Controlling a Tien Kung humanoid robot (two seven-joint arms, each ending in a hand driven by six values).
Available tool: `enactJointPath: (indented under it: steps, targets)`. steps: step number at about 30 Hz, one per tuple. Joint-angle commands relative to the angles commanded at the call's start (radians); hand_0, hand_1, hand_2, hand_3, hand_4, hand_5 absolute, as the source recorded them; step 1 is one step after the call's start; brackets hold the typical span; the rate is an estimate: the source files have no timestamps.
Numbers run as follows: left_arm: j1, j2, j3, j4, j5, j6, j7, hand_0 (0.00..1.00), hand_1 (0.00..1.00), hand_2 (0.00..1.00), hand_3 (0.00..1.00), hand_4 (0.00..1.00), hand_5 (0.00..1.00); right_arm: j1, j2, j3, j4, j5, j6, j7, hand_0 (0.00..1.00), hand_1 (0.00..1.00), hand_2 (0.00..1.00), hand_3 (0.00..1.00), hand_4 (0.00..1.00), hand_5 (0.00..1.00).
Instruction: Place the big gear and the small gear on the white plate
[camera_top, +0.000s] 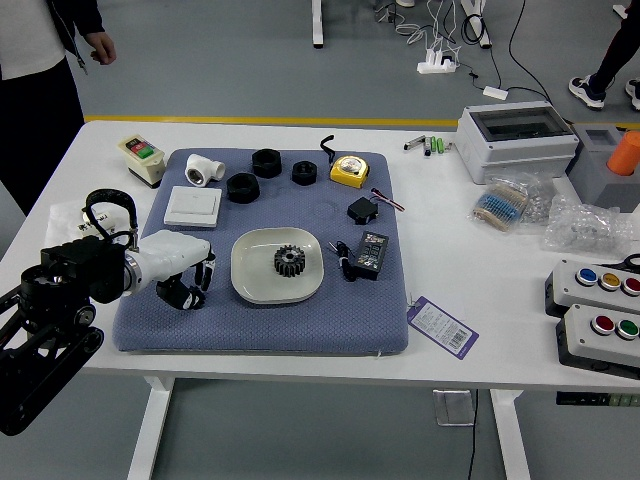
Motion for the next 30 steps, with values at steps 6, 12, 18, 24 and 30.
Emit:
enactJointPath:
  steps: [6, 12, 18, 24, 30]
  targets:
    - [-0.013, -0.004, -0.003, -0.013, -0.001, 0.009, -0.006, 0.244, 0.226, 0.286, 0.401, 0.002, 0.002, 0.001, -0.001, -0.002, 0.0, 0.0, -0.001, 0.0, 0.701, 0.727, 0.765, 0.592, 0.826, 0.683]
    - [-0.01, -0.002, -0.015, -0.034, 0.007, 0.0, -0.008, 0.27, 0.329, 0.376, 0.468, 0.002, 0.002, 0.001, -0.002, -0.001, 0.0, 0.002, -0.002, 0.001, 0.701, 0.727, 0.765, 0.593, 0.827, 0.682]
    - [-0.005, 0.005, -0.04, -0.091, -0.016, -0.045, -0.009, 0.42, 0.509, 0.553, 0.591, 0.506, 0.002, 0.001, -0.002, -0.002, 0.0, 0.001, -0.001, 0.001, 0.701, 0.727, 0.765, 0.593, 0.827, 0.683]
    - [0.001, 0.005, -0.048, -0.075, 0.003, -0.06, -0.009, 0.48, 0.617, 0.67, 0.669, 0.924, 0.036, 0.002, -0.002, -0.003, 0.0, 0.002, -0.002, 0.0, 0.701, 0.727, 0.765, 0.593, 0.827, 0.682]
    - [0.013, 0.002, -0.047, -0.054, 0.015, -0.067, -0.006, 0.492, 0.636, 0.674, 0.682, 0.948, 0.056, 0.002, -0.002, -0.004, 0.0, 0.004, -0.003, 0.001, 0.701, 0.727, 0.765, 0.593, 0.827, 0.683]
